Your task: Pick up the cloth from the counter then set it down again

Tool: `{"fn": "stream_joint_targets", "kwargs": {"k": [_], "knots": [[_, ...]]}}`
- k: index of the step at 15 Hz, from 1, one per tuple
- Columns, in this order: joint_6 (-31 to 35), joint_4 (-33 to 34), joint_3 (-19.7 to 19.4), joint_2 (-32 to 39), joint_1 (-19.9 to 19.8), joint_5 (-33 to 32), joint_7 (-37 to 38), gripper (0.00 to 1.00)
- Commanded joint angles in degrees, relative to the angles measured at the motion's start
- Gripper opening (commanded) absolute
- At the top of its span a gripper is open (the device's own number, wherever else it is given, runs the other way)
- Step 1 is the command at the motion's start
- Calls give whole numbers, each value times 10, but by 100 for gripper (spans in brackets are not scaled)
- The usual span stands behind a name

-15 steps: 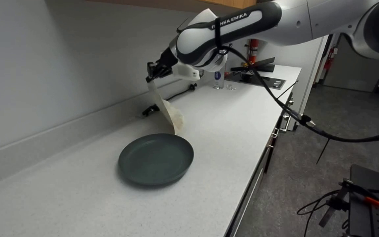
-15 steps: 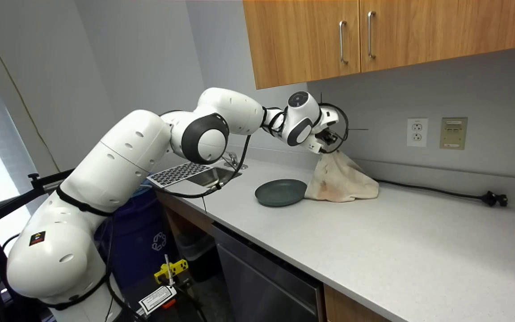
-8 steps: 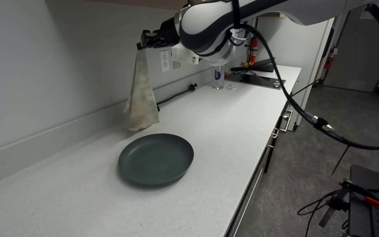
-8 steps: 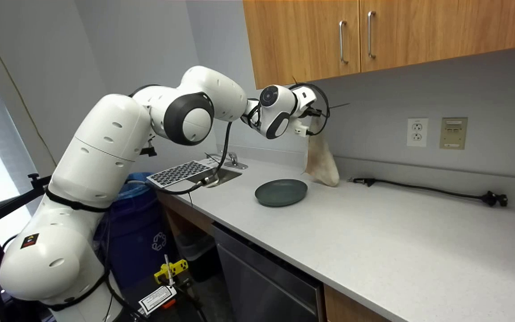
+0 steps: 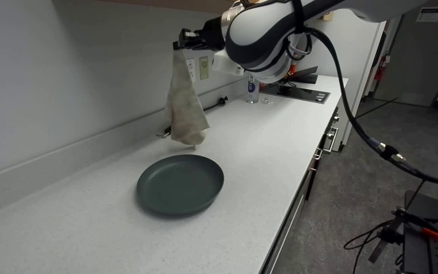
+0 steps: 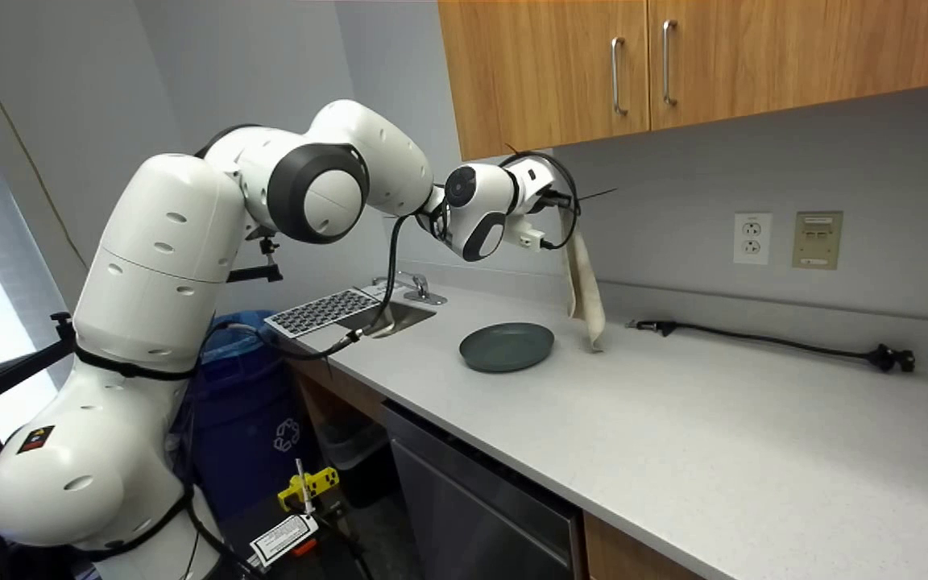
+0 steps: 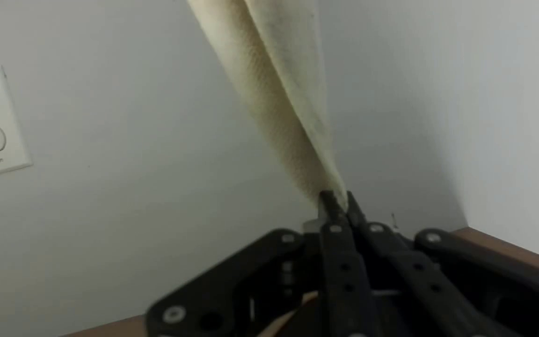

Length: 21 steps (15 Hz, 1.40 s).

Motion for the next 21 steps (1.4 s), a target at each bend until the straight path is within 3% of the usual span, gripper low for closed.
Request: {"fn": "stream_joint_targets", "kwargs": {"k": [1,5,7,8,10,15,19,21], "knots": [[54,-62,-1,-38,-13,20,9,0],[103,-81,-3,-43,-11,43,13,0],[71,-102,21,-52,-32,32,35,0],[65,-178,65,-99,-97,-10,78,0],[40,-220,97,-123,-134,-19,100,0],[-28,-336,210,-225,-287,-60,172,0],[-106,-345,258,-267,-372,-62,180,0],[-142,-333,302,-273,-422,-70,181,0]]}}
